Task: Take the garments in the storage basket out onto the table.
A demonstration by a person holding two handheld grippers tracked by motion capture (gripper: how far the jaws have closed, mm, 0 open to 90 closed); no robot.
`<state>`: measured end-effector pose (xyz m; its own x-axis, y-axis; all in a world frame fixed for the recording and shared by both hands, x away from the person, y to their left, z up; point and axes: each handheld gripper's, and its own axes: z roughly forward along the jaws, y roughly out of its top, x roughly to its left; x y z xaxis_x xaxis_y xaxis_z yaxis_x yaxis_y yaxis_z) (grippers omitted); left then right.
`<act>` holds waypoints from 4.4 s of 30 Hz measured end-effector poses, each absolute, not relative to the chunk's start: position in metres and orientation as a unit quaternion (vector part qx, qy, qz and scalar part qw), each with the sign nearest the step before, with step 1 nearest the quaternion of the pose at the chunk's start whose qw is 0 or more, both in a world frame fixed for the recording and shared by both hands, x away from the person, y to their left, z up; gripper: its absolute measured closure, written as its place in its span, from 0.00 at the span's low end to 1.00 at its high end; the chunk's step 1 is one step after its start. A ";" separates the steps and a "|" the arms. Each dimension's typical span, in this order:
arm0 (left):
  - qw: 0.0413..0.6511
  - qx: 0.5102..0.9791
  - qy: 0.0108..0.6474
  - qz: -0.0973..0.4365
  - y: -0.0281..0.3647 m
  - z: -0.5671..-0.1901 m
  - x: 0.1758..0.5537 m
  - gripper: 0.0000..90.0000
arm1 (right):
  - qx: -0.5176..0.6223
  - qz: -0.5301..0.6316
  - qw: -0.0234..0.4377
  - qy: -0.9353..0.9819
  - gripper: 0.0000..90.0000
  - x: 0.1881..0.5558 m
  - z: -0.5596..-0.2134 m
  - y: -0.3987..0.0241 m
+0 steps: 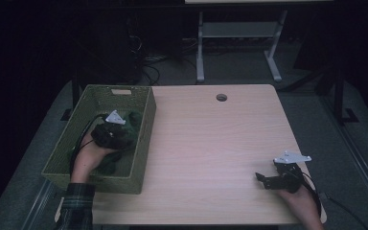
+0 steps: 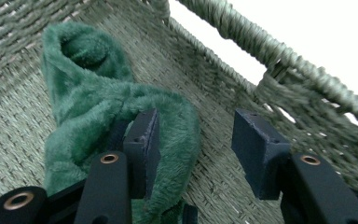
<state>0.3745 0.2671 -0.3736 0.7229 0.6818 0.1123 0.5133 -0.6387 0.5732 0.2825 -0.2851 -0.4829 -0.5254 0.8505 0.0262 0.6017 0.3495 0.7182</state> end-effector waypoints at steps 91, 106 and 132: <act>0.349 0.833 0.410 0.126 0.314 -0.298 0.374 0.93 | 0.454 0.347 0.180 0.801 0.11 0.282 -0.483 -0.285; 0.388 0.820 0.394 0.150 0.318 -0.259 0.367 0.93 | 0.454 0.347 0.179 0.801 0.11 0.282 -0.483 -0.285; 0.448 0.824 0.319 0.135 0.272 -0.198 0.365 0.93 | 0.454 0.347 0.180 0.801 0.11 0.282 -0.483 -0.285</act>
